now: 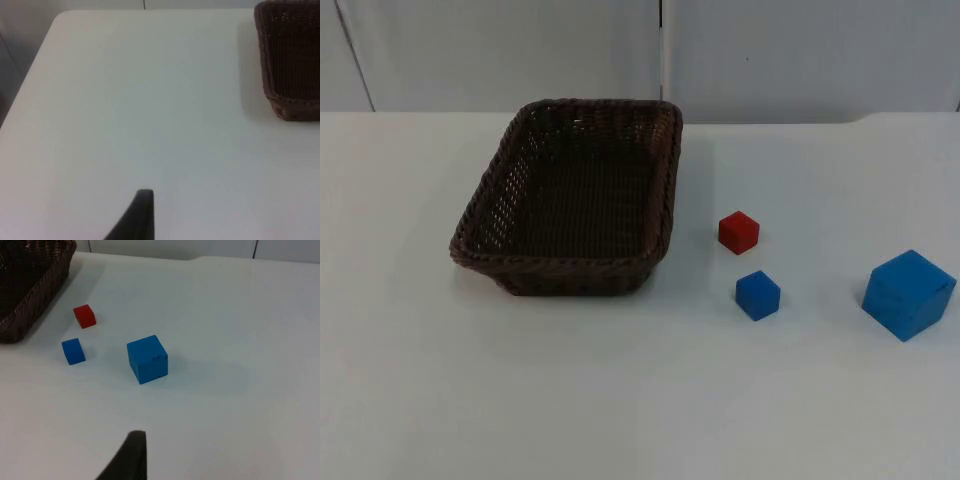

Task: Pick up the basket with the left hand and place the largest block into the basket with the right hand.

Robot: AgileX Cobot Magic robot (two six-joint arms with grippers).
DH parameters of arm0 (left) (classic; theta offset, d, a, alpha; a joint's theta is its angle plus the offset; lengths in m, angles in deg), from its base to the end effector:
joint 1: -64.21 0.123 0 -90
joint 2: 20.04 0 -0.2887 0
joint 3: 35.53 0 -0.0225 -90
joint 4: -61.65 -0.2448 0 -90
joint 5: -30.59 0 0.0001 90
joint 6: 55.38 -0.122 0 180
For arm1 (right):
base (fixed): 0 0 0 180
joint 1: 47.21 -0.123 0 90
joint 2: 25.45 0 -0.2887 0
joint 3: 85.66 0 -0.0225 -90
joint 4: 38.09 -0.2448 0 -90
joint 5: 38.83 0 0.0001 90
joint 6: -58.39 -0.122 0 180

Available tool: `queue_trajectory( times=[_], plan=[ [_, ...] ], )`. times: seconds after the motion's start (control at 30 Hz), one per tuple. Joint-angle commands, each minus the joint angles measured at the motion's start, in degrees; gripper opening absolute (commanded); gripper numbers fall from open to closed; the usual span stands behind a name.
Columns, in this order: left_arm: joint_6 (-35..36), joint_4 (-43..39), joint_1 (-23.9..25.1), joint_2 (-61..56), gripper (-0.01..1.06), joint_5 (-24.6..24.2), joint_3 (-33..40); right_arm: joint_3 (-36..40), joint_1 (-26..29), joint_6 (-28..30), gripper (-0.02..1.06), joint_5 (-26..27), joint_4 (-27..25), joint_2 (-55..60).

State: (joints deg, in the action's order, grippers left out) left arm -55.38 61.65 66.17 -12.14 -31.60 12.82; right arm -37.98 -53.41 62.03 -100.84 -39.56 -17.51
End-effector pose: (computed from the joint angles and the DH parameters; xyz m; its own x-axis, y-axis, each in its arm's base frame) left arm 0.0123 0.0004 0.2592 -0.4760 -0.0163 -0.8793 -0.0342 0.9994 0.0000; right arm 0.0111 0.0040 0.2630 -0.4537 -0.1010 -0.8854 -0.1515 0.9878 -0.0351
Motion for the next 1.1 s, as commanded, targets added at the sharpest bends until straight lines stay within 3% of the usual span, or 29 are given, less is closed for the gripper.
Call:
queue_trajectory(
  times=[0.0, 0.8, 1.07],
  plan=[
    [0.00, 0.93, 0.15, 0.01, 1.05, 0.94, -0.97, 0.04, 0.23, 0.29, 1.05, 0.18, -0.17, -0.25],
    [0.00, 1.77, 0.15, 3.51, 1.05, 2.21, -4.45, 0.04, 0.23, 0.29, 1.05, 0.18, -0.17, -0.25],
    [-2.11, 6.31, 0.15, 11.72, 1.05, 6.00, -5.00, 0.04, 0.23, 0.29, 1.05, 0.18, -0.17, -0.25]
  ],
)
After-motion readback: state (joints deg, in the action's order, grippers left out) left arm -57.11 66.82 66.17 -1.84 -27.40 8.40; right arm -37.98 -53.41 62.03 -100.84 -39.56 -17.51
